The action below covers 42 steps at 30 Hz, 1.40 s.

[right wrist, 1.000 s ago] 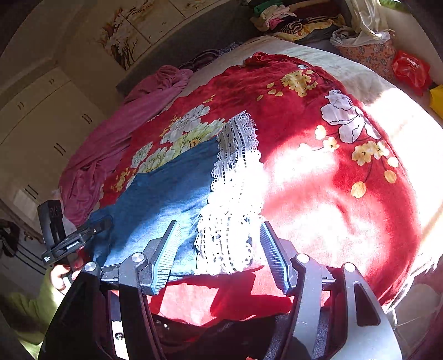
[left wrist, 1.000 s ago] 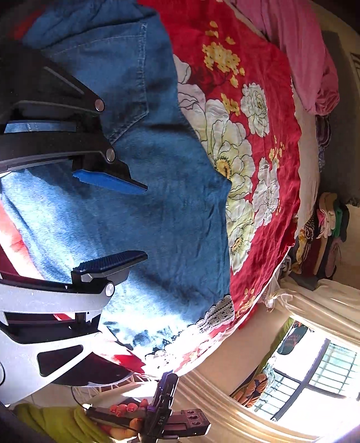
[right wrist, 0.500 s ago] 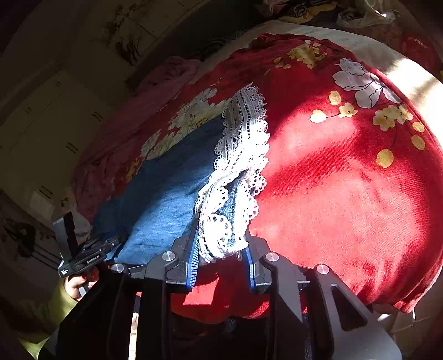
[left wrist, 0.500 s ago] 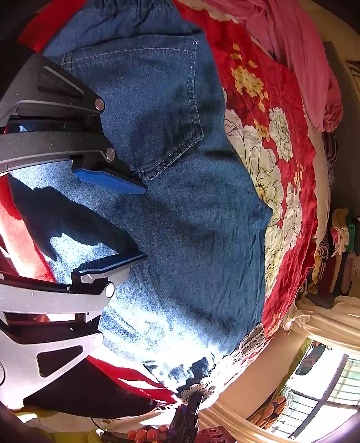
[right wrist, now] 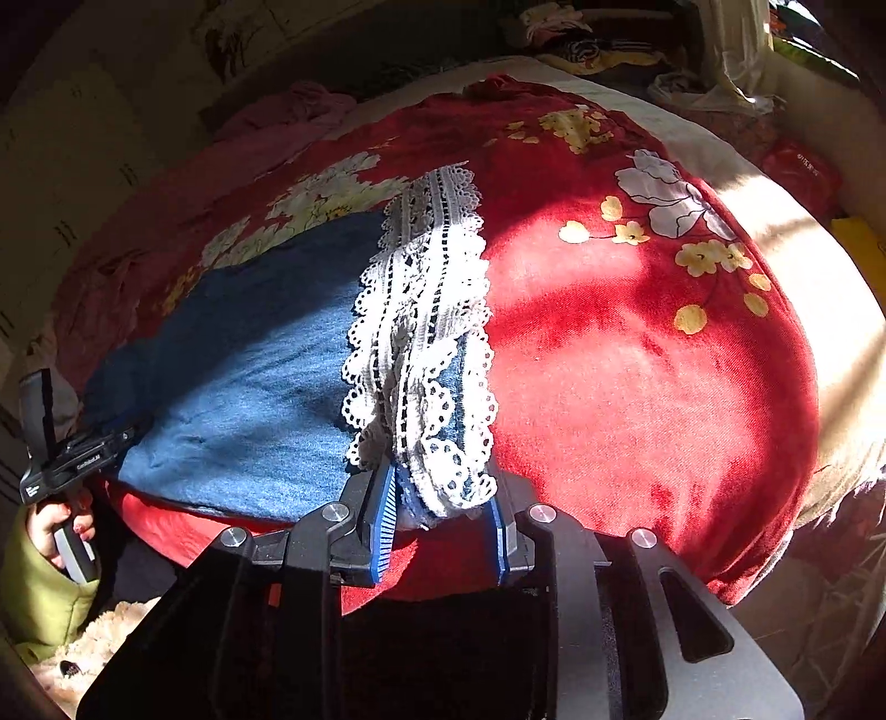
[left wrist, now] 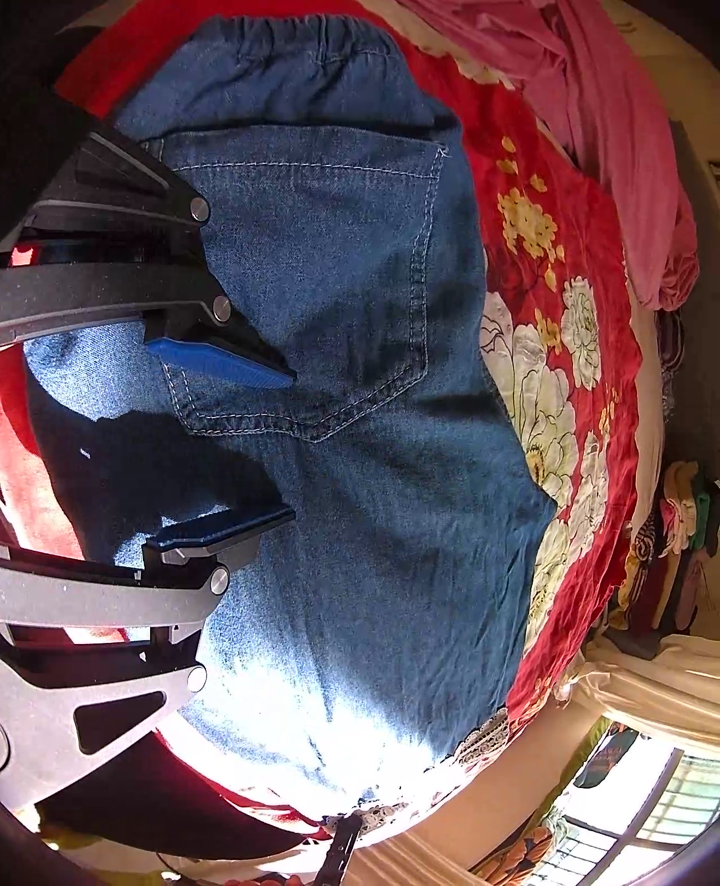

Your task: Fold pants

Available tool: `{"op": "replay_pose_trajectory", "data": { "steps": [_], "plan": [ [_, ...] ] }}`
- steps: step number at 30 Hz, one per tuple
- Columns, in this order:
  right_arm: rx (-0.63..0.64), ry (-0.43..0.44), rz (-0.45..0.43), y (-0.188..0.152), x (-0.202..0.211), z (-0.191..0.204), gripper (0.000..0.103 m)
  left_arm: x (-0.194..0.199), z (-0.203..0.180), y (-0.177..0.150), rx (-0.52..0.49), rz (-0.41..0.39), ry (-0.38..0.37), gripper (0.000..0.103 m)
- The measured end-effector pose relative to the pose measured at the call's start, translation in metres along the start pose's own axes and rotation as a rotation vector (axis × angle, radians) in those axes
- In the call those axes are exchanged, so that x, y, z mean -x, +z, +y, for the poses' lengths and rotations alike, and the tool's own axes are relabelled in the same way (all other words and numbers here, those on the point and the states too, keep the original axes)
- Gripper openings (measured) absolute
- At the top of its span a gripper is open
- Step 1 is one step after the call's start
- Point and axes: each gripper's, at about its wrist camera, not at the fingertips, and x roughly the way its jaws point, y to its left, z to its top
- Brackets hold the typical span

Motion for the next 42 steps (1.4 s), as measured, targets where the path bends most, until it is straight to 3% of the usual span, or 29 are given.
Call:
{"op": "replay_pose_trajectory", "data": {
  "steps": [5, 10, 12, 23, 30, 32, 37, 42],
  "plan": [
    [0.013, -0.084, -0.032, 0.001, 0.017, 0.005, 0.044, 0.005, -0.001, 0.000, 0.012, -0.007, -0.002, 0.039],
    [0.020, -0.107, -0.085, -0.002, 0.042, 0.011, 0.050, 0.017, -0.008, 0.001, 0.007, -0.018, -0.002, 0.048],
    [0.036, -0.127, -0.112, -0.001, 0.051, 0.017, 0.061, 0.022, -0.010, 0.002, 0.002, -0.026, -0.005, 0.050],
    [0.101, -0.096, -0.151, 0.002, 0.061, 0.058, 0.079, 0.047, -0.023, 0.007, -0.033, -0.064, -0.016, 0.065],
    [0.124, -0.070, -0.139, -0.002, 0.052, 0.075, 0.085, 0.050, -0.033, 0.007, -0.054, -0.060, -0.023, 0.074],
    [0.129, -0.076, -0.138, -0.003, 0.050, 0.077, 0.088, 0.048, -0.036, 0.008, -0.056, -0.053, -0.026, 0.085],
    [0.117, -0.099, -0.137, -0.005, 0.047, 0.075, 0.093, 0.044, -0.048, 0.013, -0.077, -0.043, -0.042, 0.093],
    [0.042, -0.117, -0.159, -0.007, 0.046, 0.056, 0.094, 0.040, -0.073, 0.033, -0.141, -0.063, -0.056, 0.093]
  ]
}}
